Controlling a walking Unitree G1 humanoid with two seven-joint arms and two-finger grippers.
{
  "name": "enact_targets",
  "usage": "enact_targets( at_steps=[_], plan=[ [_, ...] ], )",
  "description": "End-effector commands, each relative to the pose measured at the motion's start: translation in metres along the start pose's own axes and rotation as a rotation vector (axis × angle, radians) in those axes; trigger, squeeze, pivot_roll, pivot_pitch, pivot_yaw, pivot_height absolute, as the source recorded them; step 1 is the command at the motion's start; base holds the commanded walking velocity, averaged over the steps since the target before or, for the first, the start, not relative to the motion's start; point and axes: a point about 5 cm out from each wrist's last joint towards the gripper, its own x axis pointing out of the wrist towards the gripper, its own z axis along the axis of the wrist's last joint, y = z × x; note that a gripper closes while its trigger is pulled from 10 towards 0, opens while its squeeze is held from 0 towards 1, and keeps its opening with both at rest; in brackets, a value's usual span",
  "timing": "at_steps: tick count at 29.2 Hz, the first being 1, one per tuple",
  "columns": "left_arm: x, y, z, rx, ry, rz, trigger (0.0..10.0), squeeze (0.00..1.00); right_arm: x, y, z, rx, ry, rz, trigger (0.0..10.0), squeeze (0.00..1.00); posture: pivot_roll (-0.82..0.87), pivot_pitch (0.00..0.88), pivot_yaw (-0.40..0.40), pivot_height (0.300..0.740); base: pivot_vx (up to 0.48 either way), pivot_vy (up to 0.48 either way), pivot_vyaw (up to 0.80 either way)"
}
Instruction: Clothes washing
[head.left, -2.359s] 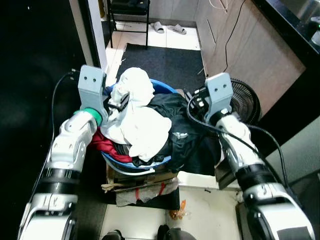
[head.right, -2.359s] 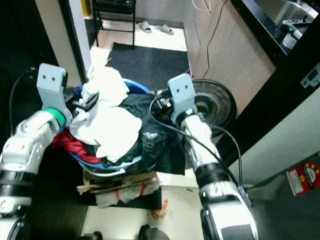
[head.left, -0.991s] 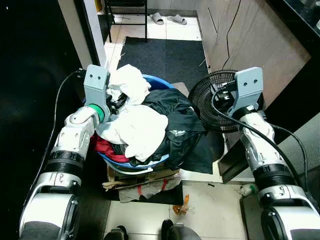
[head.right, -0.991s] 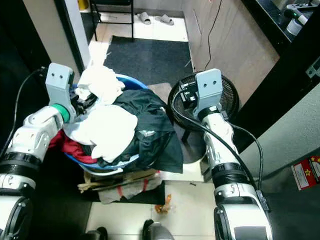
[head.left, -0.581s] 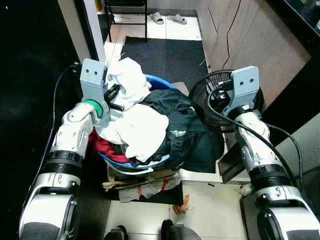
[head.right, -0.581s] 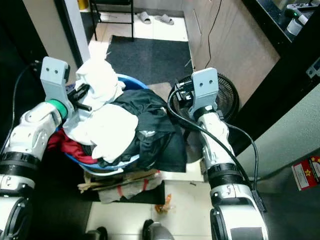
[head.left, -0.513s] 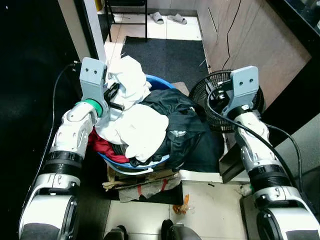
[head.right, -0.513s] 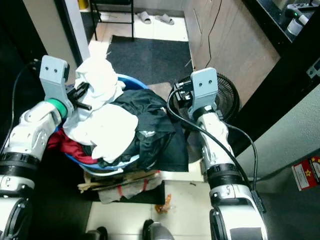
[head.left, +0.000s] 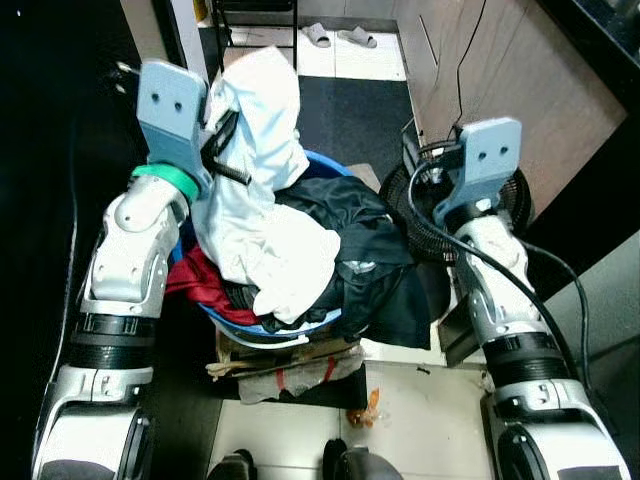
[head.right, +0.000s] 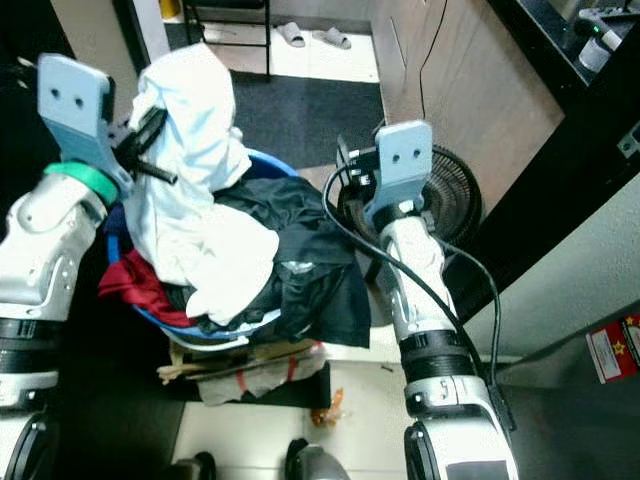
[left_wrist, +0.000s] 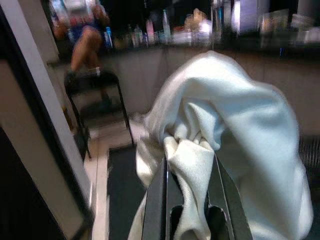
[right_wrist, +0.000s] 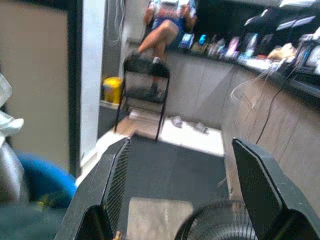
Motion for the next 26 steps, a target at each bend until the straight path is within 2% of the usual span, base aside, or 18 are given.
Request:
enact_targets(
  at_steps=[1,2,3,5,7,8,9,10,12,13,15,21,26],
  plan=[
    [0.0,-0.003,0.063,-0.018,-0.253,-0.006,10.0,0.0,0.012,0.001,0.035,0.018,-0.14,-0.028,10.0,0.0,0.03,0.088,-0.013,0.74,0.0,0.0,0.0],
    [0.0,-0.003,0.063,-0.018,-0.253,-0.006,10.0,0.0,0.012,0.001,0.035,0.018,-0.14,-0.028,10.0,0.0,0.03,0.088,-0.013,0.74,0.0,0.0,0.0],
    [0.0,-0.004,0.076,-0.019,-0.313,-0.012,10.0,0.0,0.014,0.001,0.041,0.019,-0.167,-0.033,10.0,0.0,0.03,0.088,-0.013,0.74,0.0,0.0,0.0],
    [0.0,-0.005,0.081,-0.018,-0.336,-0.013,10.0,0.0,0.015,0.001,0.043,0.019,-0.173,-0.035,10.0,0.0,0.03,0.088,-0.013,0.74,0.0,0.0,0.0],
    [0.0,-0.011,0.099,0.05,-0.4,-0.062,10.0,0.0,0.015,0.001,0.051,0.023,-0.207,-0.041,10.0,0.0,0.03,0.079,-0.013,0.74,0.0,0.0,0.0],
    [-0.002,-0.015,0.1,0.078,-0.392,-0.092,10.0,0.0,0.015,0.002,0.054,0.027,-0.221,-0.041,10.0,0.0,0.03,0.078,-0.013,0.74,0.0,0.0,0.0],
    [-0.004,-0.018,0.096,0.09,-0.374,-0.11,10.0,0.0,0.013,0.003,0.057,0.031,-0.23,-0.04,10.0,0.0,0.03,0.077,-0.012,0.74,0.0,0.0,0.0],
    [-0.008,-0.02,0.084,0.083,-0.317,-0.114,10.0,0.0,0.011,0.004,0.058,0.037,-0.233,-0.037,10.0,0.0,0.03,0.077,-0.012,0.74,0.0,0.0,0.0],
    [-0.009,-0.02,0.081,0.08,-0.306,-0.112,10.0,0.0,0.01,0.004,0.058,0.038,-0.232,-0.037,10.0,0.0,0.03,0.077,-0.012,0.74,0.0,0.0,0.0],
    [-0.011,-0.019,0.075,0.065,-0.266,-0.101,10.0,0.0,0.007,0.006,0.058,0.041,-0.227,-0.034,10.0,0.0,0.03,0.077,-0.01,0.74,0.0,0.0,0.0],
    [-0.024,-0.017,0.048,0.005,-0.129,-0.05,10.0,0.0,-0.006,0.012,0.052,0.047,-0.193,-0.018,10.0,0.0,0.03,0.082,-0.011,0.74,0.0,0.0,0.0],
    [-0.039,-0.02,0.028,-0.021,-0.038,-0.031,10.0,0.0,-0.02,0.015,0.043,0.041,-0.143,-0.003,10.0,0.0,0.03,0.086,-0.008,0.74,0.0,0.0,0.0],
    [-0.034,-0.016,0.033,-0.021,-0.064,-0.007,10.0,0.0,-0.017,0.015,0.045,0.047,-0.147,-0.015,10.0,0.0,0.04,0.078,-0.008,0.74,0.0,0.0,0.0]
  ],
)
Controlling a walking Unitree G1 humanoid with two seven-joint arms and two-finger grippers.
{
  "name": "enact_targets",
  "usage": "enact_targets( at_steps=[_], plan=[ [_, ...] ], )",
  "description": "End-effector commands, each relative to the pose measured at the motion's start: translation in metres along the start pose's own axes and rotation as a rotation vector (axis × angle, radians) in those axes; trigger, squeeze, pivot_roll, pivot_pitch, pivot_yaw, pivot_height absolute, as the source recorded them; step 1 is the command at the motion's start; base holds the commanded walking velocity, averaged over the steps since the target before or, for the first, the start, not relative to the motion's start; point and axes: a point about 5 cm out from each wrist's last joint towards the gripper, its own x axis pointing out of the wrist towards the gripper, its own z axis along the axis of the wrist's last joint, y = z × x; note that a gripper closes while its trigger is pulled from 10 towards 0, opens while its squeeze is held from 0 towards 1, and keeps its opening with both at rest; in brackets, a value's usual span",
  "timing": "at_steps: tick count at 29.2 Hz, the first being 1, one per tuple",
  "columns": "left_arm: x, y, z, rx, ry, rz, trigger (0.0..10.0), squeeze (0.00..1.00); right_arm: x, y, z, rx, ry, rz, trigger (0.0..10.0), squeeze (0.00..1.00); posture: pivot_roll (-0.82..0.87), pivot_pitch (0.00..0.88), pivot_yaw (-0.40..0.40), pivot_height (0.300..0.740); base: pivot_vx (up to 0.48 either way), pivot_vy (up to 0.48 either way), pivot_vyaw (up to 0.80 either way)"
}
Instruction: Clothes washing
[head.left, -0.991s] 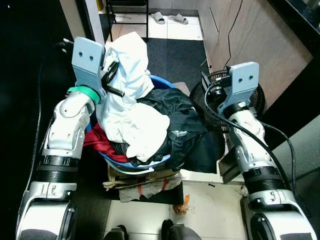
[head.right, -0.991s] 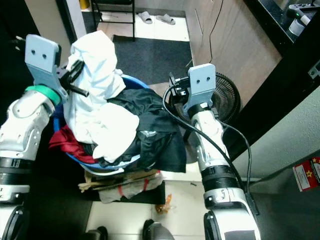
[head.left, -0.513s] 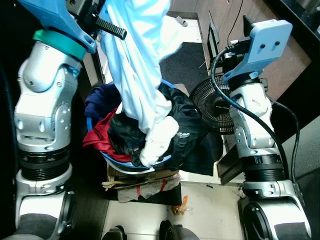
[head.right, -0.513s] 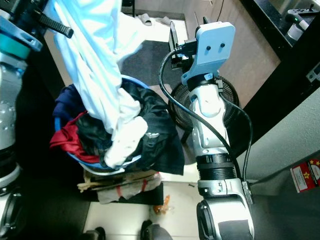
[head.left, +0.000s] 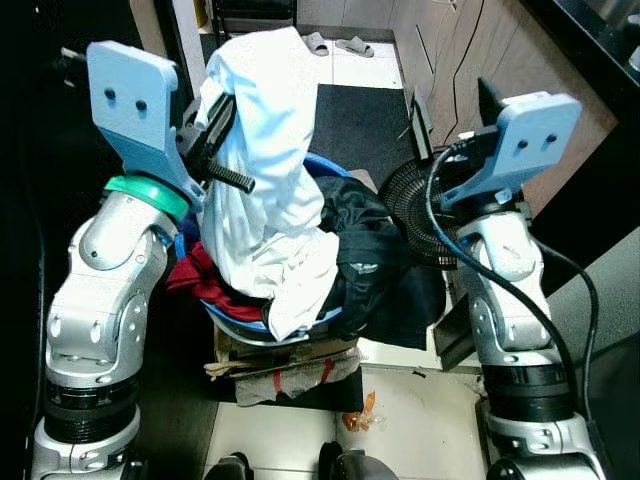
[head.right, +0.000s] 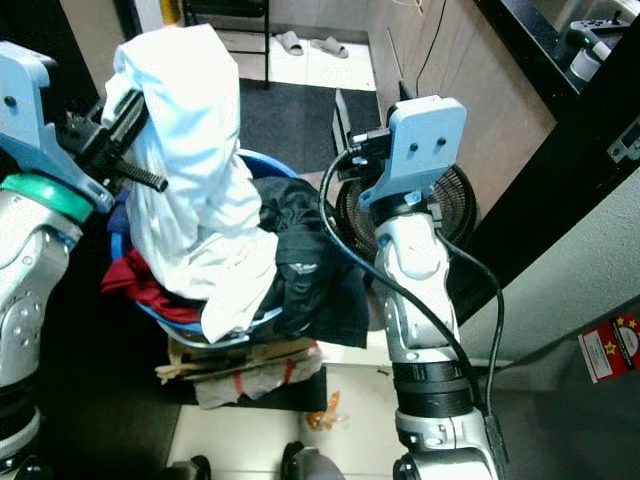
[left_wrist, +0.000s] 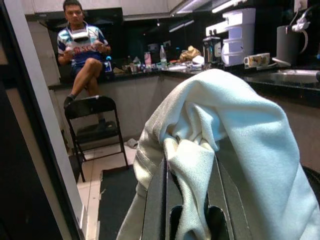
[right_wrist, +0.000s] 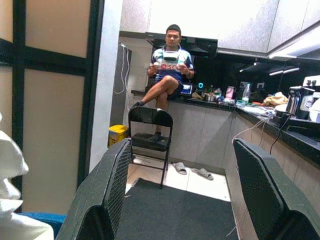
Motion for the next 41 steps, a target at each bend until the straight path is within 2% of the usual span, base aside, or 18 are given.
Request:
enact_targets(
  at_steps=[1,8,14,23,41],
  plan=[
    [0.003,0.002,0.007,0.006,-0.029,0.008,10.0,0.0,0.003,0.0,0.004,0.004,-0.011,-0.013,10.0,0.0,0.04,0.076,-0.007,0.74,0.0,0.0,0.0],
    [0.002,0.004,0.002,0.021,-0.002,0.033,10.0,0.0,0.004,0.006,0.005,0.017,-0.008,-0.008,10.0,0.0,0.04,0.077,-0.009,0.74,0.0,0.0,0.0],
    [0.001,0.009,-0.005,-0.029,0.032,0.087,10.0,0.0,0.0,0.008,0.002,0.021,0.016,-0.002,10.0,0.0,0.03,0.078,-0.01,0.74,0.0,0.0,0.0],
    [0.003,0.008,-0.006,-0.023,0.032,0.094,10.0,0.0,0.001,0.009,-0.001,0.016,0.027,0.007,10.0,0.0,0.03,0.08,-0.012,0.74,0.0,0.0,0.0],
    [0.003,0.008,-0.006,-0.02,0.034,0.1,10.0,0.0,0.001,0.009,-0.002,0.014,0.034,0.008,10.0,0.0,0.04,0.082,-0.013,0.74,-0.33,0.0,0.0]
  ],
)
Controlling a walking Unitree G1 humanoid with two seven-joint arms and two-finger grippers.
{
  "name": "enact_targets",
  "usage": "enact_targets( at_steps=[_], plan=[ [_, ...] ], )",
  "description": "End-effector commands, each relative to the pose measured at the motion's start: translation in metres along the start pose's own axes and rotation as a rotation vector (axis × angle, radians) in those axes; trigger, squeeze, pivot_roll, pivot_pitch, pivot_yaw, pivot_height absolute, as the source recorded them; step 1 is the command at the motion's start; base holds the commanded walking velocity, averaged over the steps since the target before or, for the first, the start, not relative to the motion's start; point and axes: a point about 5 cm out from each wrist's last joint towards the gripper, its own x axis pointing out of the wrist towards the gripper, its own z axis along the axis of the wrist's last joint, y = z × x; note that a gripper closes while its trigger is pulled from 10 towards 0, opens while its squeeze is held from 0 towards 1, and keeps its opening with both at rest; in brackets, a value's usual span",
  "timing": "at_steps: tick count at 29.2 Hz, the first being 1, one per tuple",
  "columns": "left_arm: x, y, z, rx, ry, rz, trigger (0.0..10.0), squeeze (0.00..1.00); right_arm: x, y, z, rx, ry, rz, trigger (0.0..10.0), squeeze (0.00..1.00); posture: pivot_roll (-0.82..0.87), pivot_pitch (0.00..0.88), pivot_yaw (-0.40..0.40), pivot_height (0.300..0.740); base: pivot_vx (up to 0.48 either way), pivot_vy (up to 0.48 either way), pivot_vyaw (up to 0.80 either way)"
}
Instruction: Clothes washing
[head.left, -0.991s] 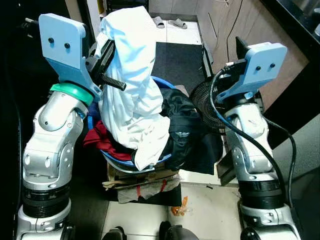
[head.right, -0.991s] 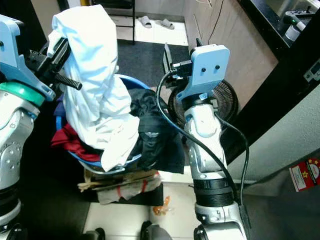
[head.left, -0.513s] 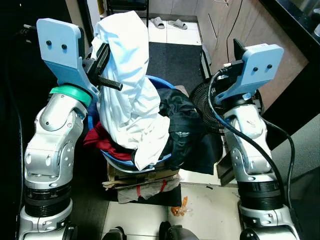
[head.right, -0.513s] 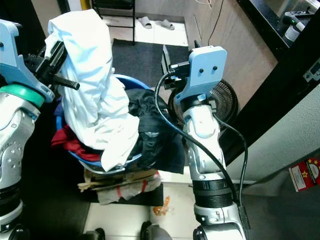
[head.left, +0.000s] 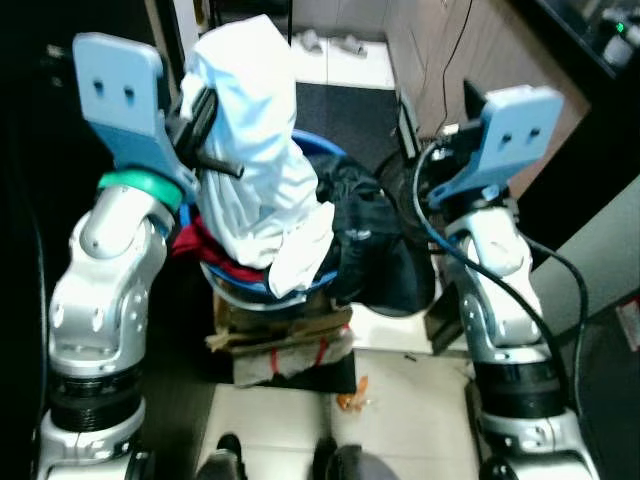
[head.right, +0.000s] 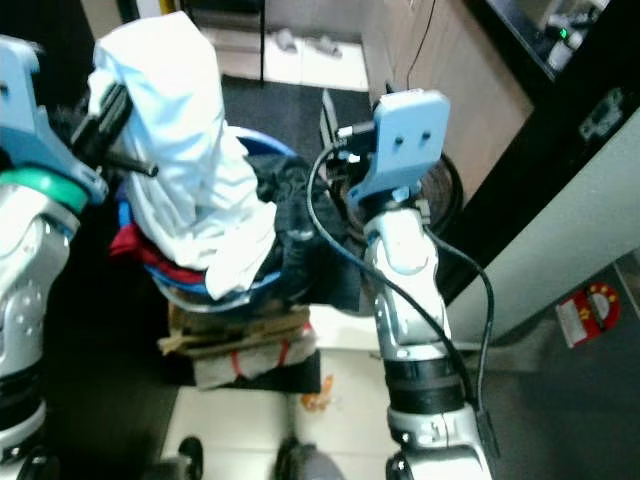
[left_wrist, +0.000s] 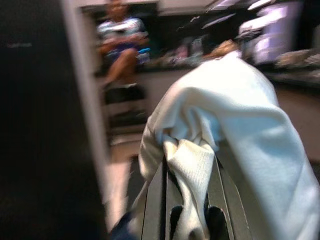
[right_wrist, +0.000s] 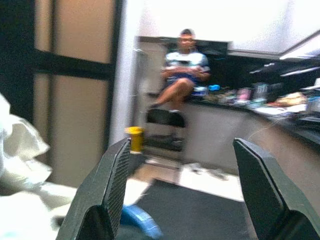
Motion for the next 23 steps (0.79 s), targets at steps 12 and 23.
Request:
enact_targets(
  at_steps=[12,23],
  plan=[
    [0.0003,-0.0028,-0.0008,0.001,0.001,-0.007,10.0,0.0,-0.0007,-0.0018,-0.0032,0.02,0.025,-0.006,10.0,0.0,0.04,0.076,-0.013,0.74,0.0,0.0,-0.27],
    [0.0008,-0.0025,-0.0018,-0.01,0.002,-0.015,10.0,0.0,0.0013,-0.0007,-0.0029,0.016,0.017,-0.001,10.0,0.0,0.04,0.064,-0.013,0.74,0.0,0.0,-0.8]
  ],
)
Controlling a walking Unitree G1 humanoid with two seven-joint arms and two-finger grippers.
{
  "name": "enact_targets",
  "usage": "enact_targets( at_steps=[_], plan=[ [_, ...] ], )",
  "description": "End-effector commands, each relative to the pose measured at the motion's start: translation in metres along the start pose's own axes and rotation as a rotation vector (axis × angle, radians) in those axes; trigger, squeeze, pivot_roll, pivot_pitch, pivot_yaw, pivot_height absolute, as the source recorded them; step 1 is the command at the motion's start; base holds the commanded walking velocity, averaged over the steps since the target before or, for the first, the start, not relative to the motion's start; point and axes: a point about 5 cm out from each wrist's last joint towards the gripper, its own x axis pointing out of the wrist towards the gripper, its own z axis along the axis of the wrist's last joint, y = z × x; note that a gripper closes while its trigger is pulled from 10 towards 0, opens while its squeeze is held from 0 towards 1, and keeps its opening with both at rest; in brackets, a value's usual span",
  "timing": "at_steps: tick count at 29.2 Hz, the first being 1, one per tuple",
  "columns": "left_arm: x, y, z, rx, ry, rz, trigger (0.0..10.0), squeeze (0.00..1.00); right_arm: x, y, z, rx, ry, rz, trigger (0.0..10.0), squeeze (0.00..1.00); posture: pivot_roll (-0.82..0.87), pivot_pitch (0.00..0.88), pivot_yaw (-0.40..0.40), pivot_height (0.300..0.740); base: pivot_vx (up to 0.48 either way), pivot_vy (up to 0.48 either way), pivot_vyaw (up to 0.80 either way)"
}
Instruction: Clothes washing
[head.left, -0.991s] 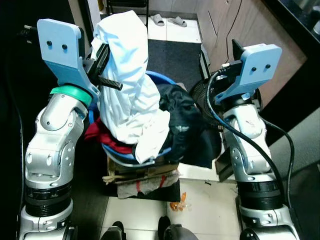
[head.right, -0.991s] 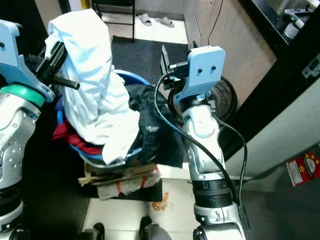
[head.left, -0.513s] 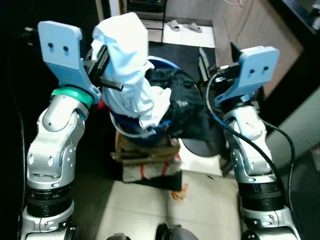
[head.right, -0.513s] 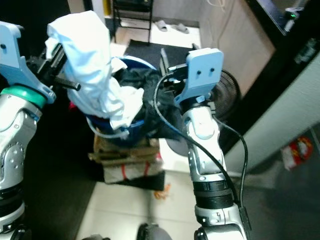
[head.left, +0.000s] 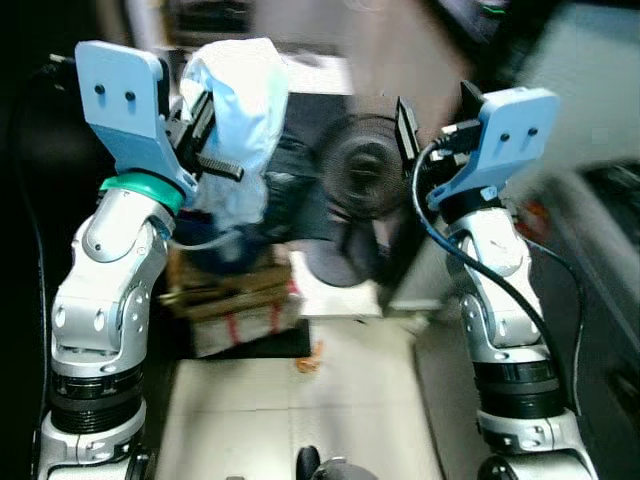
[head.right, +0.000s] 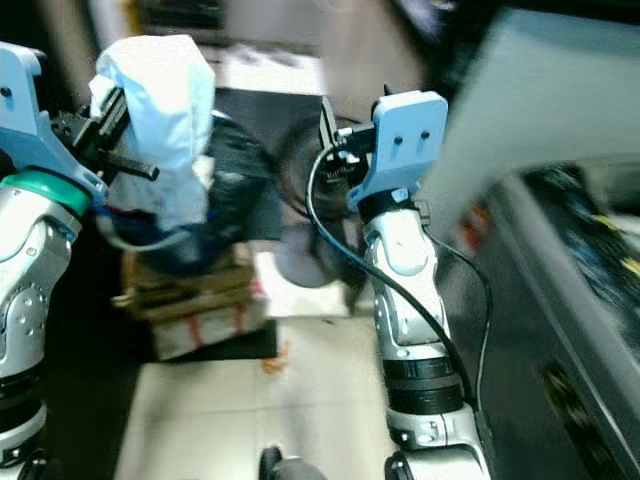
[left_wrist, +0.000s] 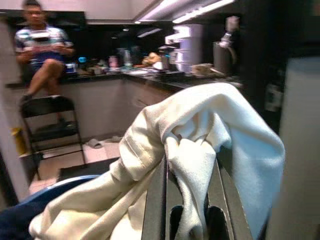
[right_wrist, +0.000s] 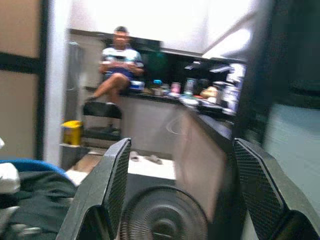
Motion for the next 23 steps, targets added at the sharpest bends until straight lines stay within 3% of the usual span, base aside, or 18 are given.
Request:
enact_targets(
  at_steps=[1,23],
  plan=[
    [0.0002,-0.0015,0.0027,-0.002,-0.016,-0.011,10.0,0.0,0.0002,0.002,-0.0017,0.008,0.005,0.01,10.0,0.0,0.04,0.063,-0.013,0.74,0.0,0.0,-0.8],
    [0.0029,-0.0008,0.0079,-0.003,-0.032,-0.012,10.0,0.0,0.0061,0.0016,0.0047,0.058,-0.018,-0.002,10.0,0.0,0.05,0.065,-0.009,0.74,0.0,0.0,-0.8]
  ],
)
